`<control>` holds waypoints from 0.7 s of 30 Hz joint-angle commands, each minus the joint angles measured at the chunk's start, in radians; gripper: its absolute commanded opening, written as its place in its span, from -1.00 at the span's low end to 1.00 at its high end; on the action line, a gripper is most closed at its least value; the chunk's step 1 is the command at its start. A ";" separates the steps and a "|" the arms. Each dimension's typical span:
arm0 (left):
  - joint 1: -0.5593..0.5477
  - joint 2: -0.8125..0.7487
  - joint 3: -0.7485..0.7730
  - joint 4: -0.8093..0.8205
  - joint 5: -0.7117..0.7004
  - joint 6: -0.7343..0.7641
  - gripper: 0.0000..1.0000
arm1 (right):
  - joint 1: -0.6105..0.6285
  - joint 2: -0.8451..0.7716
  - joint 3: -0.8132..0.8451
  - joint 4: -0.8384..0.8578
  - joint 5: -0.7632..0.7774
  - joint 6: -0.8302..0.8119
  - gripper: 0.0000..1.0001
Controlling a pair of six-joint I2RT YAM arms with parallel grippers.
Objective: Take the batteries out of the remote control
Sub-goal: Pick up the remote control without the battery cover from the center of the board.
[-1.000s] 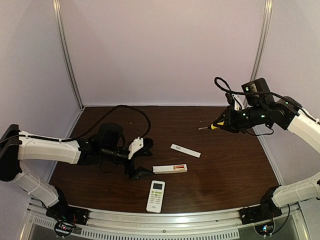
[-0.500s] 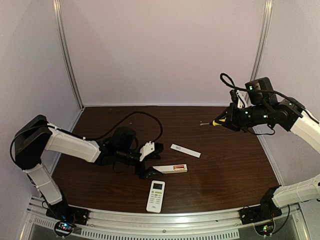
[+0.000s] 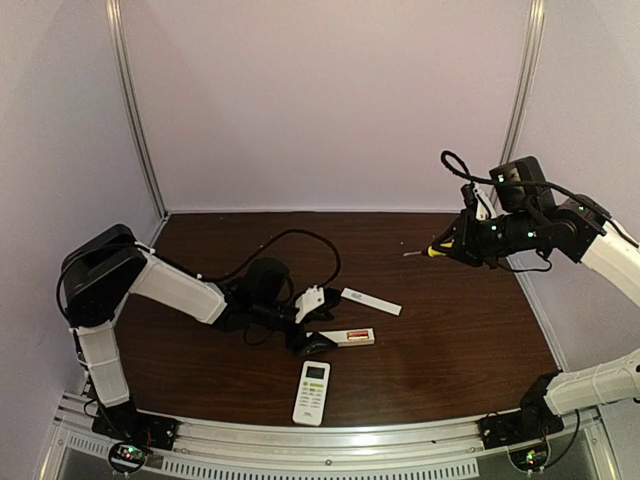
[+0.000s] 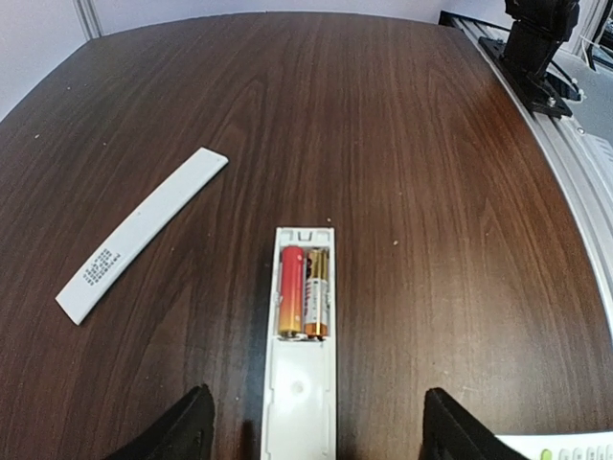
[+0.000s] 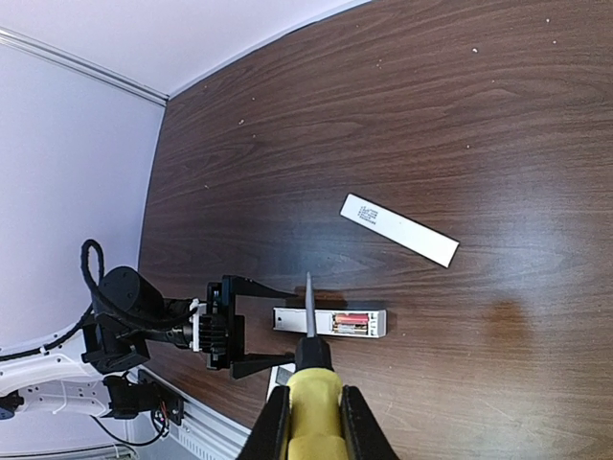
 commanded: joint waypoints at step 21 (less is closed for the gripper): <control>0.006 0.157 0.052 0.002 0.022 0.101 -0.05 | -0.001 0.003 0.005 -0.044 -0.004 -0.002 -1.00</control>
